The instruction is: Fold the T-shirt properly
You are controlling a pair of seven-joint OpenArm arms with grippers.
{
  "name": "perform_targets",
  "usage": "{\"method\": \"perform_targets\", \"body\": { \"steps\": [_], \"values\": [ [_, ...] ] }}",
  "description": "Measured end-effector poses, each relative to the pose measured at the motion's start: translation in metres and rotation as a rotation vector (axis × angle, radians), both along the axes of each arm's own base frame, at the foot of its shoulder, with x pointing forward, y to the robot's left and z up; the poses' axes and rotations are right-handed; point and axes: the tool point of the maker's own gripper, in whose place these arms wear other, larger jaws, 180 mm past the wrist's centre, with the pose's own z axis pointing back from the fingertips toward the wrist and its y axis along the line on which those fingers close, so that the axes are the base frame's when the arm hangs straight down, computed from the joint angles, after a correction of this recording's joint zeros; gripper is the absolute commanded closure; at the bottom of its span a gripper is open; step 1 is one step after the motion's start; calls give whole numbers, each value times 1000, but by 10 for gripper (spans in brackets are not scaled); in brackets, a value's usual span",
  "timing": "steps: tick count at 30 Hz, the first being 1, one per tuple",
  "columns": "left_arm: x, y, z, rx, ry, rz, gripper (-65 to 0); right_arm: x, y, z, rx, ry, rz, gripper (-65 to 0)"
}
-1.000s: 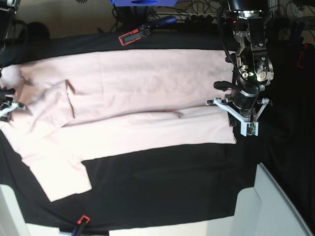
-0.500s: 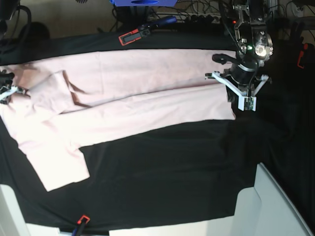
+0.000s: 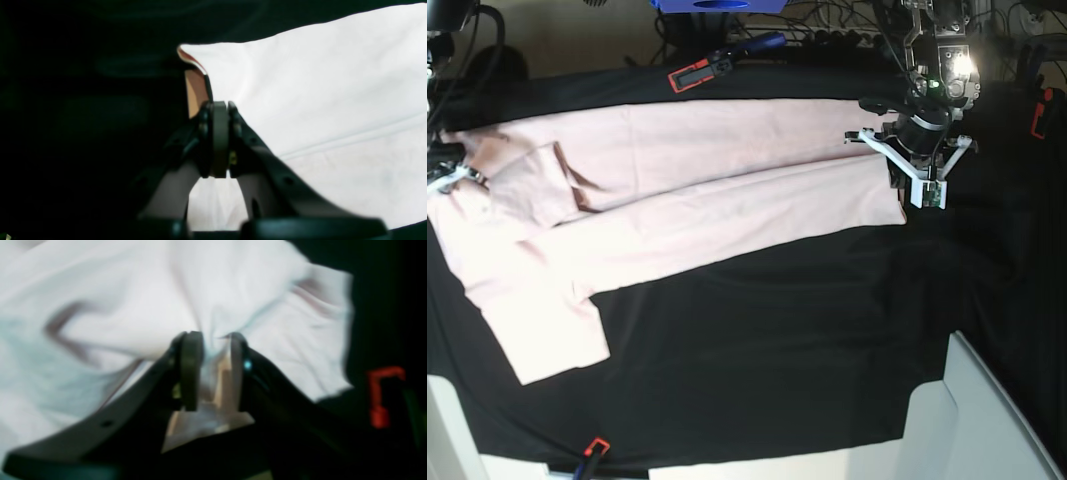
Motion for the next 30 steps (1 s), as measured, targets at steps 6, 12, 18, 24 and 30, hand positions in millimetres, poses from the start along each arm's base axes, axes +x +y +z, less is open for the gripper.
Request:
{"method": "perform_targets", "body": {
  "steps": [6, 12, 18, 24, 30],
  "values": [
    [-4, 1, -2, 5, 9, 0, -249, 10, -4, 43, -84, -97, -1, -306],
    [-8, 2, -4, 8, 20, 0, -264, 34, -15, 69, -117, -115, 12, -395],
    [-7, 2, -2, 5, 13, 2, -262, 102, -49, 80, -91, -153, -29, -400],
    [-5, 2, -1, 7, 8, 4, -260, 144, -45, 32, 33, -44, 81, -400],
    [-6, 12, 1, 10, 4, 29, -260, 154, -47, -5, 39, 10, 91, -416]
  ]
}}
